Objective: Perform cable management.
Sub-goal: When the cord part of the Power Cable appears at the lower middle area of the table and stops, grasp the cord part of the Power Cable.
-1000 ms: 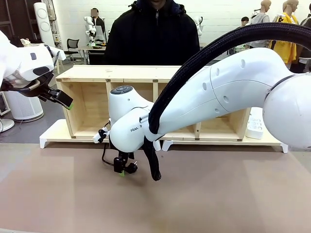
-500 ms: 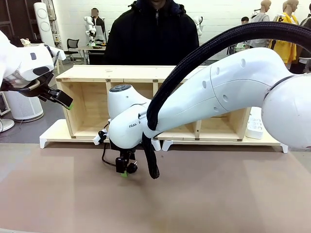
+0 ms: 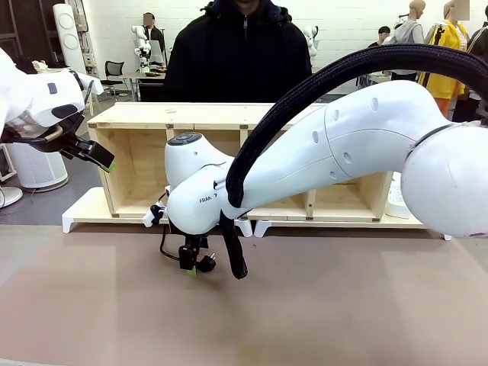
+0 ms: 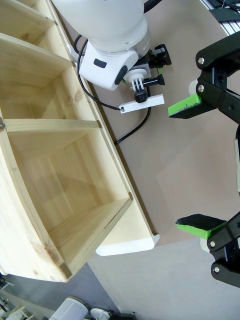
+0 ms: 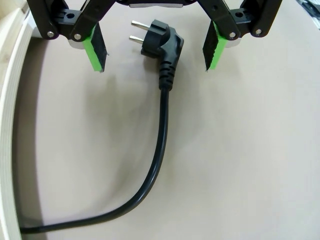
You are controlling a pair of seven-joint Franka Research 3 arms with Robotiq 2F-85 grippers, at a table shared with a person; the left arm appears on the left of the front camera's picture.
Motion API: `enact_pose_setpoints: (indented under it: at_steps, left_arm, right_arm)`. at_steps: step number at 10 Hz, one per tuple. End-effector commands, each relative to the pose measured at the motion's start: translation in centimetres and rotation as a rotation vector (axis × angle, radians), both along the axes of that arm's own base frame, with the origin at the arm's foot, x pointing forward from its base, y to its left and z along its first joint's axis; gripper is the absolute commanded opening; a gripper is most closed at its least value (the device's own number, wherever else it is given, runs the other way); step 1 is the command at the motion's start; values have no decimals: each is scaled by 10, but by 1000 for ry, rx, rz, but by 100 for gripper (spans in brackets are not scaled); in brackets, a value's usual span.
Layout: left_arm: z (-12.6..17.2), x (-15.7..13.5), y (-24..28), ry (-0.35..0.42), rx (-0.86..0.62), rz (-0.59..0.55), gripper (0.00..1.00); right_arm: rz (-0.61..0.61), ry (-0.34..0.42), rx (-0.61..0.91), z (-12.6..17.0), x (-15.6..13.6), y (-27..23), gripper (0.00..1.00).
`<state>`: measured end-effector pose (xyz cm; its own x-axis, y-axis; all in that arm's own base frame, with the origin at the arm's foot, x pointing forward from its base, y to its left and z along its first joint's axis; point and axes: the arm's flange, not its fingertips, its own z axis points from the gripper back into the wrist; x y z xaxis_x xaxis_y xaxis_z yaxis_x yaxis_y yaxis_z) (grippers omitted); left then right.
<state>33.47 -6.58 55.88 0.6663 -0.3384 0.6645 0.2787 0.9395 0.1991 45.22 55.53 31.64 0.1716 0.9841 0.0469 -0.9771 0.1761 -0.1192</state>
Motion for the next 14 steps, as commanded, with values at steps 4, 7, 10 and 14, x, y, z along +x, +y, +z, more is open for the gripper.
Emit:
enact_pose_setpoints:
  at_steps: [4, 7, 10, 14]
  left_arm:
    - [0, 0, 0, -1, 3, 2, 100]
    - [0, 0, 0, -1, 3, 2, 100]
    - [0, 0, 0, -1, 3, 2, 100]
    - [0, 0, 0, -1, 3, 2, 100]
  right_arm:
    - [15, -43, -20, -10, 8, 7, 98]
    - [34, -31, -27, -12, 10, 10, 61]
    - [47, -31, -32, -15, 12, 14, 40]
    - [44, -35, -34, -17, 15, 17, 1]
